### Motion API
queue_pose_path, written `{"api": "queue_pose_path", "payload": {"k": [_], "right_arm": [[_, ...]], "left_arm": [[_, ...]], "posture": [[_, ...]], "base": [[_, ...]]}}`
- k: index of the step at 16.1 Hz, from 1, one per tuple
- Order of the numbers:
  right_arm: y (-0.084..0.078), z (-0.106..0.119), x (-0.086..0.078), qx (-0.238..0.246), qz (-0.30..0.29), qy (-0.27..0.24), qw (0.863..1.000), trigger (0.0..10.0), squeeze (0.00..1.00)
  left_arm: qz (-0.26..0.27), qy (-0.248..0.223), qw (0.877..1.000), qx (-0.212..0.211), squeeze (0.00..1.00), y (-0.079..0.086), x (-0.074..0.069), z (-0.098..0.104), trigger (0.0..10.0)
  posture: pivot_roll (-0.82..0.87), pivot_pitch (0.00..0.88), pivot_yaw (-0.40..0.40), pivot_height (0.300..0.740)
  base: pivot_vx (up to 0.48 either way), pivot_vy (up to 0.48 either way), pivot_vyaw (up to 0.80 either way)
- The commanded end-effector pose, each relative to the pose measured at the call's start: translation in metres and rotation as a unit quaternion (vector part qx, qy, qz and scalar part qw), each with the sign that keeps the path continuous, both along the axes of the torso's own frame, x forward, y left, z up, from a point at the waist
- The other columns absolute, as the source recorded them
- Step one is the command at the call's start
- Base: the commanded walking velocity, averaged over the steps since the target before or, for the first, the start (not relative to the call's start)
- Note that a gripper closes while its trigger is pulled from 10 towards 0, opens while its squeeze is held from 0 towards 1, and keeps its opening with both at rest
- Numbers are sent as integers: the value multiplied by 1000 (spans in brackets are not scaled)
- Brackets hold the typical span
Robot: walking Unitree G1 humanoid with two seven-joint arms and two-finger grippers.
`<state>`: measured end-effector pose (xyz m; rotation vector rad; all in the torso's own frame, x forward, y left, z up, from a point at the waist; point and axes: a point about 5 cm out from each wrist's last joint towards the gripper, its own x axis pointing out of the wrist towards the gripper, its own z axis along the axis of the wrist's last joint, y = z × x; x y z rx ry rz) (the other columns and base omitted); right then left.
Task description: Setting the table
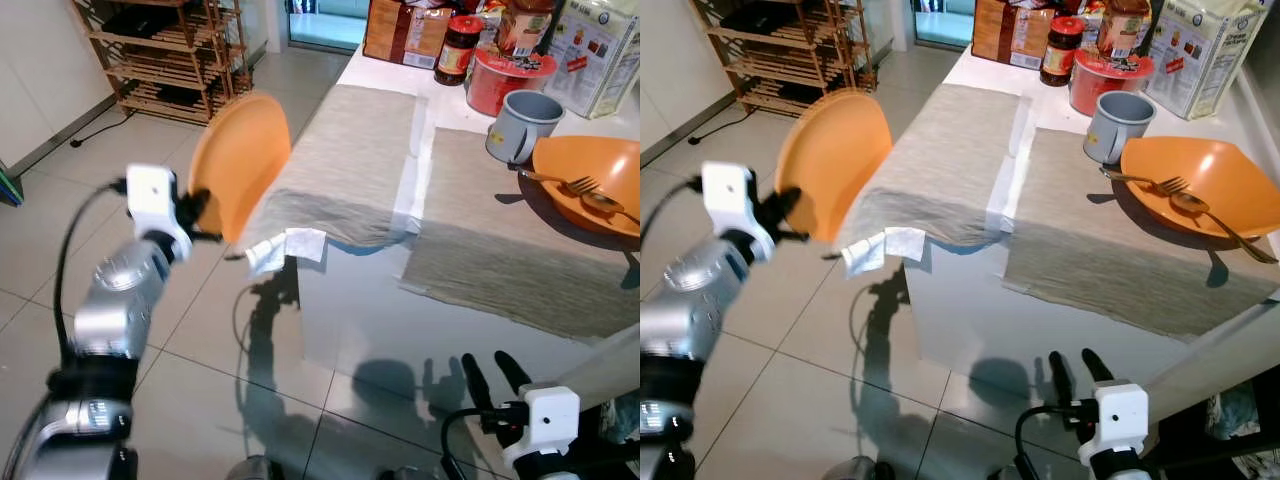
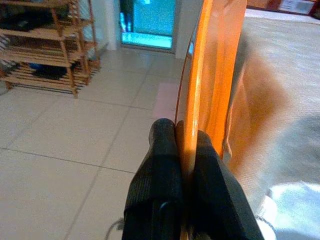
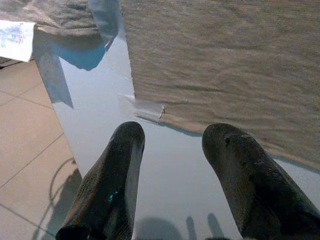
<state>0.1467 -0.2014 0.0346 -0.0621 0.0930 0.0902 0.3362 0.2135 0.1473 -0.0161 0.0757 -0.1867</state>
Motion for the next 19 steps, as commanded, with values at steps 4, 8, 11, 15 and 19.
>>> {"api": "queue_pose_path", "payload": {"k": [4,8,11,15,19], "right_arm": [[-3,-2,-1,4,-10,1,1000,10000,0],[-3,-3,0,8,-15,0,1000,10000,0],[17,49,39,10,-7,-46,999,10000,0],[20,59,44,11,-8,-62,998,10000,0],[19,62,46,-4,-9,-33,999,10000,0]], "left_arm": [[-37,-48,997,-56,0,-26,-5,19,0],[-45,-60,993,-90,0,-35,-5,28,0],[-49,-64,992,-97,0,-38,-3,31,0],[-53,-61,992,-101,0,-41,-1,31,0],[-54,-70,991,-105,0,-45,0,33,0]], "posture": [[-55,37,25,740],[-59,41,25,740],[-62,43,27,740],[-65,48,27,740],[-66,53,26,740]], "base": [[0,0,0],[0,0,0],[-350,-309,0],[-368,-309,0],[0,-83,-194]]}}
